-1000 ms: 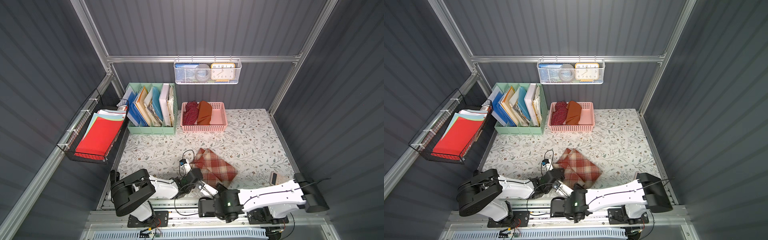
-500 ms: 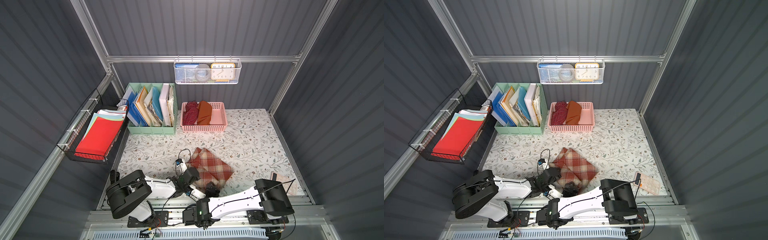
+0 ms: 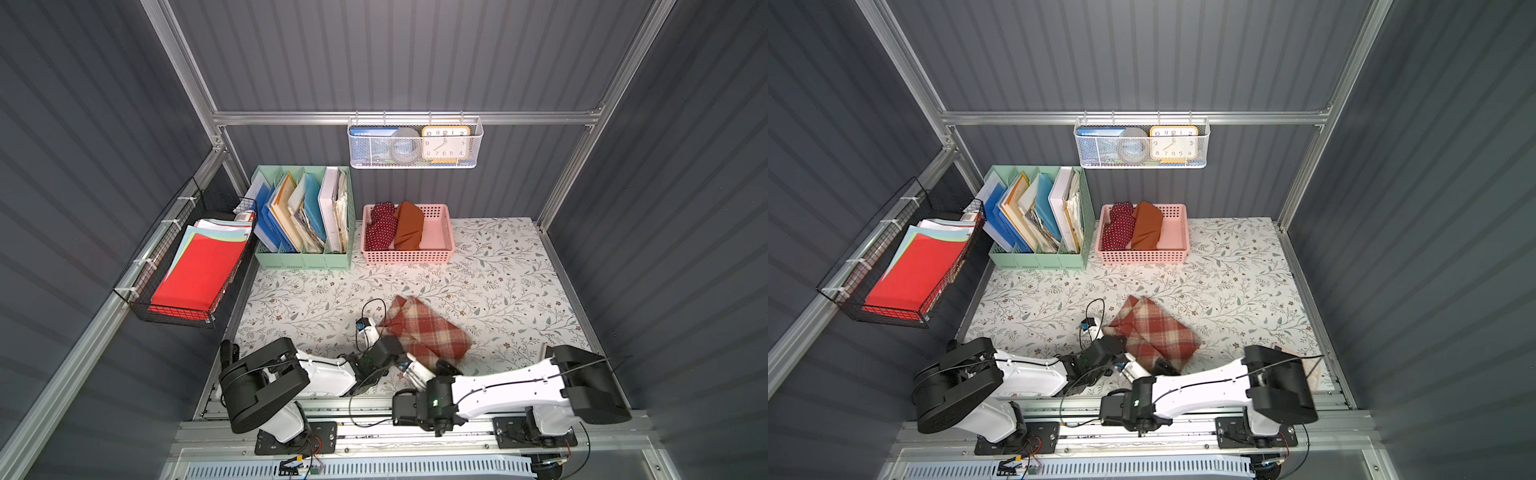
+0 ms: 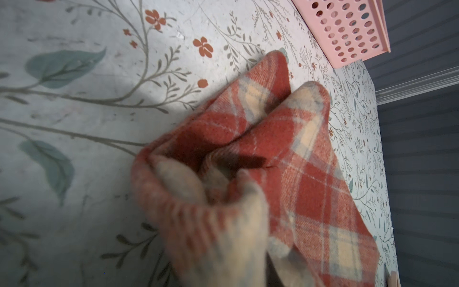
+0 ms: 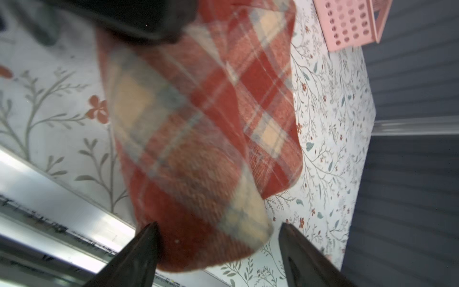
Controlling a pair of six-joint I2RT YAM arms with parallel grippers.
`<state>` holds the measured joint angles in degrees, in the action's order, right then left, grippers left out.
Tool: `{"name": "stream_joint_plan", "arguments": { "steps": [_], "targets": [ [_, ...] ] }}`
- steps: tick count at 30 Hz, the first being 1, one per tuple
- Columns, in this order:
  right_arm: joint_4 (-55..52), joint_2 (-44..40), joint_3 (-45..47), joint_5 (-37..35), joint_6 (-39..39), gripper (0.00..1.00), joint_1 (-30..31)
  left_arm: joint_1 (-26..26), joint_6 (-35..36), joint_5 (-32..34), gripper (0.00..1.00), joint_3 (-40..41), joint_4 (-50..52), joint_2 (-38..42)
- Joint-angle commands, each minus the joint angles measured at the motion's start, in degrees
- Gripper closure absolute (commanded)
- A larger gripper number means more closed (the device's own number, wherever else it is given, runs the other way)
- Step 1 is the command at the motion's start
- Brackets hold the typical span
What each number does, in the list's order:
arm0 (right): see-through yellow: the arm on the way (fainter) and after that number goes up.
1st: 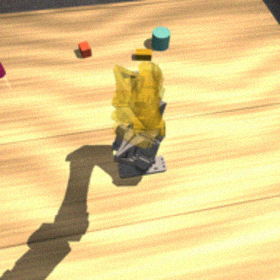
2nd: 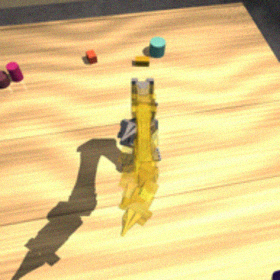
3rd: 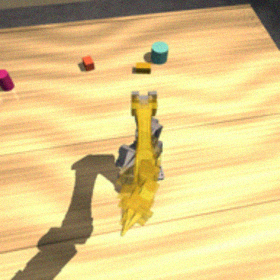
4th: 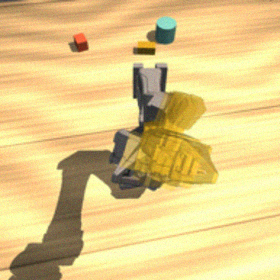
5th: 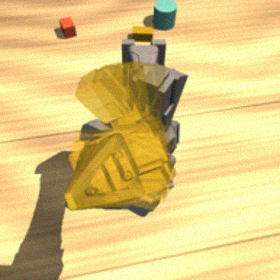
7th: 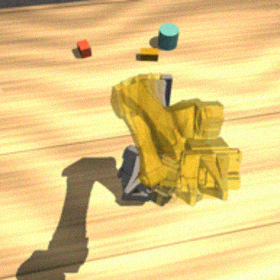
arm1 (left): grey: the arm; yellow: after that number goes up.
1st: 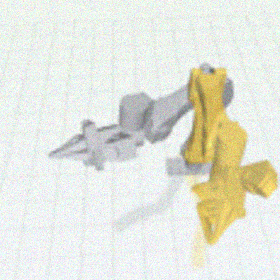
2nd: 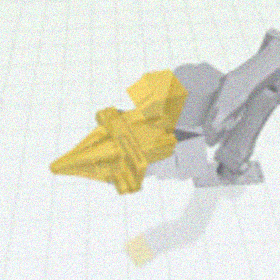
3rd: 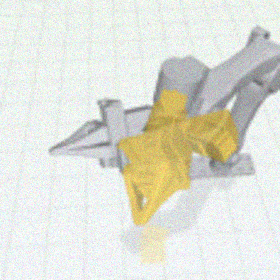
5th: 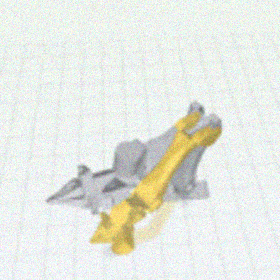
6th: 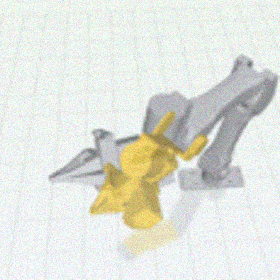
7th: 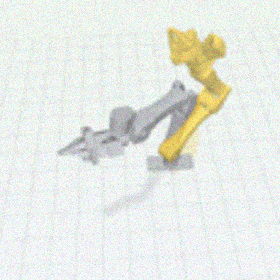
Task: Roll up the skirts
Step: Roll the skirt at the center of the board.
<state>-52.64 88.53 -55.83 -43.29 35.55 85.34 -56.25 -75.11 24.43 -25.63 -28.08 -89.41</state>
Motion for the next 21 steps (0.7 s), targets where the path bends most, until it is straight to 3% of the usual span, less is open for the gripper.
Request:
{"name": "stream_joint_plan", "arguments": {
  "steps": [1,4,8,10,12,14,17,21],
  "targets": [
    [1.83,-8.83,2.83,-2.92,8.39,0.19,-1.57,-0.55,-0.81,-2.0,1.0,0.57,1.43,-2.34],
    [0.65,-17.83,6.5,-6.11,15.39,0.2,-5.09,0.28,-1.18,-1.4,1.0,0.7,0.8,-2.27],
    [3.52,-27.46,12.1,1.33,17.68,0.24,-19.26,0.88,-0.71,-0.57,1.0,-0.41,0.47,-2.59],
    [6.04,-28.19,13.6,5.69,16.35,0.34,-26.97,1.05,-0.22,-0.35,1.0,-1.27,0.34,-3.26],
    [8.4,-26.76,13.87,7.62,14.6,0.59,-30.8,1.05,-0.28,-0.19,1.0,-1.61,-0.13,-3.83],
    [11.15,-23.98,14.04,10.61,13.44,0.78,-32.73,1.01,-0.76,0.41,1.0,-1.52,-0.75,-4.09],
    [18.14,-18.04,15.64,17.22,11.64,0.91,-35.53,1.05,-2.29,2.82,1.0,-1.34,-0.12,-3.53],
    [23.72,-5.9,14.47,24.71,9.94,0.98,-39.46,1.05,-5.56,8.73,1.0,-2.67,2.95,-2.53]
  ]
}}
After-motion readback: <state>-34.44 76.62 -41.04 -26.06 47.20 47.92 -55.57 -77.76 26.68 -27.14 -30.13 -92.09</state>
